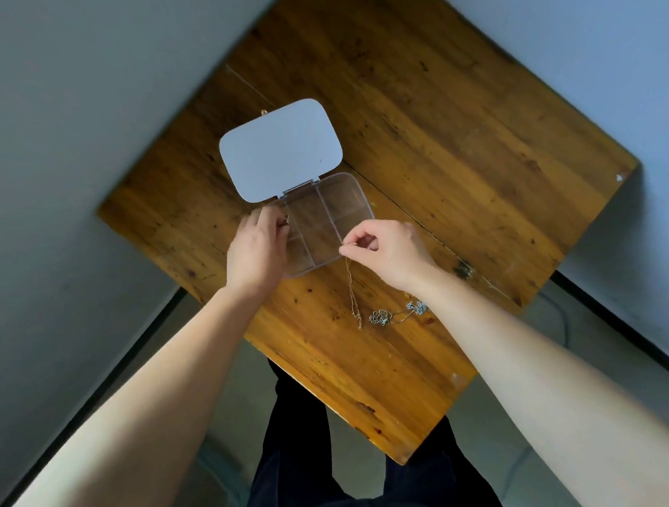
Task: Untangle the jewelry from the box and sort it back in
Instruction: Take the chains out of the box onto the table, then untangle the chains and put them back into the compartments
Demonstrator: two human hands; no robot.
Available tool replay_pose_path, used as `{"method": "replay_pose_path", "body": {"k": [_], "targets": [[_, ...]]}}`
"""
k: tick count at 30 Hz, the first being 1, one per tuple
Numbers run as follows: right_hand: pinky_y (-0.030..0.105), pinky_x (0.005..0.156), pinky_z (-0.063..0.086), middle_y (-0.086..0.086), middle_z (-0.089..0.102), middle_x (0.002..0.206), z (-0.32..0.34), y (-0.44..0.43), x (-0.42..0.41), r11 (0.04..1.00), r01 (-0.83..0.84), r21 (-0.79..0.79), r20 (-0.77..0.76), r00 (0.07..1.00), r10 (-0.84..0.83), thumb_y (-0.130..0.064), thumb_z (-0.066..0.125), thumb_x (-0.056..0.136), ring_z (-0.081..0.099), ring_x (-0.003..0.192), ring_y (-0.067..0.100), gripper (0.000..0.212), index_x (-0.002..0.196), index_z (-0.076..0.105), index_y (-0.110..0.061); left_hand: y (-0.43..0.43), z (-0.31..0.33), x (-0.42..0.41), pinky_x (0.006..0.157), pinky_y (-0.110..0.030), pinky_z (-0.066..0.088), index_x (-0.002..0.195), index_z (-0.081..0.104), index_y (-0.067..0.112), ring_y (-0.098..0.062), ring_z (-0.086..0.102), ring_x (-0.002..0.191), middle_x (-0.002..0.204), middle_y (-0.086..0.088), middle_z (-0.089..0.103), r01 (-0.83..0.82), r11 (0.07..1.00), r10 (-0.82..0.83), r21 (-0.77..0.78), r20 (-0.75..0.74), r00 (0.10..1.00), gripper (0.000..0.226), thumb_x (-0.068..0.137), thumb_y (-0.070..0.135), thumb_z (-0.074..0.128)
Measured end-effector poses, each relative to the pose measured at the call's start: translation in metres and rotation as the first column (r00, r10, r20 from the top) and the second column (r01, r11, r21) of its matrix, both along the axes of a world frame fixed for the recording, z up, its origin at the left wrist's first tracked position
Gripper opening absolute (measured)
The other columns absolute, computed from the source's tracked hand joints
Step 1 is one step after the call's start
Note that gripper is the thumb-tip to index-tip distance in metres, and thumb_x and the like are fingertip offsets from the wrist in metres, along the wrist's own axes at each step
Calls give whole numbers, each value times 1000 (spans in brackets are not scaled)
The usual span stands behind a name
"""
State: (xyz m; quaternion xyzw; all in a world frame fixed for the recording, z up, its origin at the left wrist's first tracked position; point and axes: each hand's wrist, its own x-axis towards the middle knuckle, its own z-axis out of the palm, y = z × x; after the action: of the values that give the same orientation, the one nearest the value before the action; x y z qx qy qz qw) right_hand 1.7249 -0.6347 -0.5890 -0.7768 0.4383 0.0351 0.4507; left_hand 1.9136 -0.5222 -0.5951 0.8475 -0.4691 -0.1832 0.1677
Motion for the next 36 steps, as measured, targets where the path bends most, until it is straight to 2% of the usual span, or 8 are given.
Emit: {"method": "replay_pose_path", "body": {"k": [3,6,11,15,19,28,33,36], "targets": [[2,60,43,-23,67,82,9,5,-26,981,195,10,61,979,-195,-44,70,90,63,78,-5,9,91,70,-35,7,15,-16,61,-31,38,100,52,9,-21,54,77,90,-4,62,-110,988,103,-105,-66,992,5,99,14,52],[7,67,48,-21,71,85,13,11,-52,941,336,35,102,936,-338,-40,68,92,66,83,-2,11,95,73,-31,13,27,-45,57,-29,45,92,48,19,-17,58,72,85,5,62,-181,966,144,-183,-200,969,11,97,15,57],[3,67,43,-20,71,85,0,29,-91,915,402,20,5,915,-402,-36,67,93,64,82,-3,9,95,73,-30,18,16,-109,62,-9,44,88,58,22,3,61,72,76,20,63,-283,953,210,-108,-437,875,11,90,21,69],[24,90,51,-9,72,109,-18,41,-113,908,414,62,-123,906,-404,-30,68,95,65,97,6,21,115,70,-25,20,-8,-141,75,-29,54,99,64,22,-10,65,79,91,7,70,-227,971,234,80,-528,817,11,90,18,69],[23,88,44,-10,67,124,-26,43,-120,883,465,73,-111,883,-456,-30,66,96,61,99,5,33,128,63,-27,25,-20,-146,75,-24,45,116,63,23,-10,59,90,108,4,58,-163,979,202,124,-442,874,28,88,25,70],[20,80,47,-12,65,115,-38,70,-143,910,413,42,-246,887,-391,-31,67,94,63,94,5,33,127,60,-32,46,-31,-145,68,-23,41,112,64,19,-14,59,82,95,6,54,-17,982,75,186,-311,948,24,88,21,65],[37,101,50,-18,56,102,-44,80,-143,926,376,-4,-260,894,-364,-30,64,96,64,98,9,33,128,60,-30,40,-33,-154,67,-31,50,114,65,20,-20,61,85,98,2,58,45,986,-1,162,-260,966,25,90,26,65],[35,89,54,-16,55,106,-51,77,-139,917,394,-57,-229,889,-397,-33,62,96,63,95,9,34,130,59,-31,29,-37,-160,68,-35,53,118,66,20,-23,61,92,100,-1,59,54,990,-23,133,-226,974,28,91,27,65]]}}
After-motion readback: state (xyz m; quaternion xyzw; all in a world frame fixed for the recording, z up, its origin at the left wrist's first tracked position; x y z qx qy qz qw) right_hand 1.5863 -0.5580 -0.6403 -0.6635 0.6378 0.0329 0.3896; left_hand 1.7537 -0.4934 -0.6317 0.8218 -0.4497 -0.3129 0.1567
